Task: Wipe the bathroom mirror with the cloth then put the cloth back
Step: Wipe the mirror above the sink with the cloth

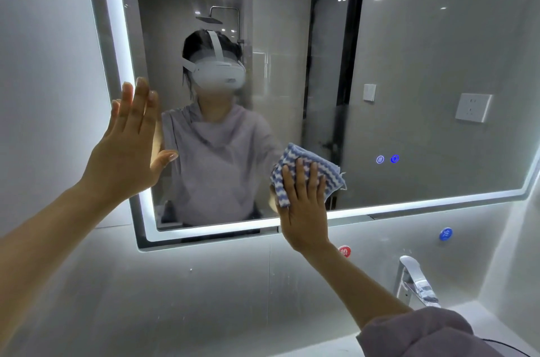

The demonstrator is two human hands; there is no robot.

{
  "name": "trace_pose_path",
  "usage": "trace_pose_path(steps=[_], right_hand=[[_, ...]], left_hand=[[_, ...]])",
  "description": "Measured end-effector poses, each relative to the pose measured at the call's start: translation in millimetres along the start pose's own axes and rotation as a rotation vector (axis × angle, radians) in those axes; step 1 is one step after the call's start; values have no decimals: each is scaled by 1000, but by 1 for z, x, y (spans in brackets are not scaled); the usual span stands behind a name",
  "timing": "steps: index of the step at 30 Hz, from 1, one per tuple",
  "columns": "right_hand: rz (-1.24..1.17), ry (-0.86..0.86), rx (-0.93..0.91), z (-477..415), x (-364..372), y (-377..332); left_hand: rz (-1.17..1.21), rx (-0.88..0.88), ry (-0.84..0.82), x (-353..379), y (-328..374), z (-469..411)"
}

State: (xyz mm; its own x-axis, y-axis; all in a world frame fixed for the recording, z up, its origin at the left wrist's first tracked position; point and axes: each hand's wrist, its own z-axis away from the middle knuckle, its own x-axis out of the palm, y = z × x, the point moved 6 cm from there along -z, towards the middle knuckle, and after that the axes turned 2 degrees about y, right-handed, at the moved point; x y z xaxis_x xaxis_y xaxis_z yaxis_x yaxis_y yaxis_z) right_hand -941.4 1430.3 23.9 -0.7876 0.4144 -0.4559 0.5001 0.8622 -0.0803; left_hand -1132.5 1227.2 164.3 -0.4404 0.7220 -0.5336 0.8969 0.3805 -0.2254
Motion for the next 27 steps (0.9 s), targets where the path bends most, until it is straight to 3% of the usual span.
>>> trace_pose_path(steps=[7,16,24,27], right_hand=[[30,-19,-9,-2,-2,10],[10,34,208,16,-25,88],[-82,75,461,17,-8,70],[-101,72,460,20,0,44]], left_hand=[[2,5,7,0,-1,0],[-10,5,12,-1,-1,0],[-32,-11,-14,-1,1,-1],[-32,-6,-6,-1,1,-1]])
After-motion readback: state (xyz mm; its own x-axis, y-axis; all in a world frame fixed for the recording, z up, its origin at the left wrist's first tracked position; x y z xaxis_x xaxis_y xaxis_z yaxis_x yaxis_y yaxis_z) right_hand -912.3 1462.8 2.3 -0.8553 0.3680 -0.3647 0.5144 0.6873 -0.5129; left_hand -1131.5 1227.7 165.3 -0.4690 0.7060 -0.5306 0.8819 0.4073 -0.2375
